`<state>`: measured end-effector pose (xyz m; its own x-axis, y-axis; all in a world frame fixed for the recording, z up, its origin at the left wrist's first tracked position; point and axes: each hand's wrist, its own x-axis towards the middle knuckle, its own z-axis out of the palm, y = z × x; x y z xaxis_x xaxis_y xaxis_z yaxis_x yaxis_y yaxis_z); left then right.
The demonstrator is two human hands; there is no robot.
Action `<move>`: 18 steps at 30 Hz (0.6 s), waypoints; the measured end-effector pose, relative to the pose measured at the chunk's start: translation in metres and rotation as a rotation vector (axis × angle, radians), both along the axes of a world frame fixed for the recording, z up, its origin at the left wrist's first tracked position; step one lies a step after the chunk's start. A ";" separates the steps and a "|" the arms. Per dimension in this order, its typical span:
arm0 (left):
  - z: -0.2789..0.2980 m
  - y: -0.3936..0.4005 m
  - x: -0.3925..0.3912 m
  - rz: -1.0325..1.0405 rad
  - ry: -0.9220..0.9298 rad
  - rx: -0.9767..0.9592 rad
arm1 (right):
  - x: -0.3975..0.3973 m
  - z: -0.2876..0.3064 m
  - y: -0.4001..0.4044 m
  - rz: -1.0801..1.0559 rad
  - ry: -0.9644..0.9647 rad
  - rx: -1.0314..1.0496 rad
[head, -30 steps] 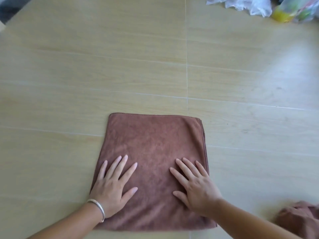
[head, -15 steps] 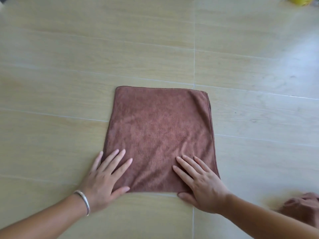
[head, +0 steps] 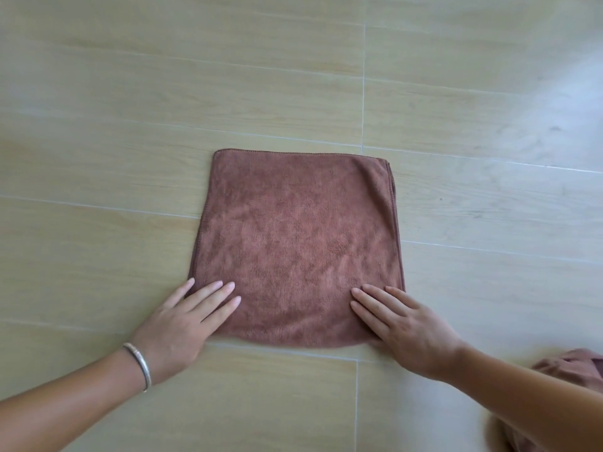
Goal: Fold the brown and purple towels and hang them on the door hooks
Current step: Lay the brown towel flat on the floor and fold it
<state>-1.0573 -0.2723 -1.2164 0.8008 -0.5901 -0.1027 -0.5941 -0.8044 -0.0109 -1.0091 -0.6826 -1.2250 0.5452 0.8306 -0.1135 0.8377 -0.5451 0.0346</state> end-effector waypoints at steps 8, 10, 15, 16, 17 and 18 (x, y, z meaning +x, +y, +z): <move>0.076 -0.020 0.048 0.153 0.334 0.279 | 0.027 0.094 0.009 -0.169 0.044 -0.063; 0.113 -0.018 0.070 0.273 0.521 0.291 | 0.039 0.138 0.008 -0.256 0.059 -0.044; 0.236 -0.015 0.109 0.377 0.496 0.132 | 0.074 0.258 0.002 -0.443 0.147 0.008; 0.263 -0.017 0.114 0.387 0.488 0.128 | 0.081 0.282 0.001 -0.465 0.157 0.000; 0.290 -0.019 0.119 0.387 0.471 0.116 | 0.088 0.306 0.001 -0.478 0.160 -0.006; 0.317 -0.020 0.122 0.395 0.456 0.096 | 0.094 0.332 0.001 -0.498 0.166 -0.004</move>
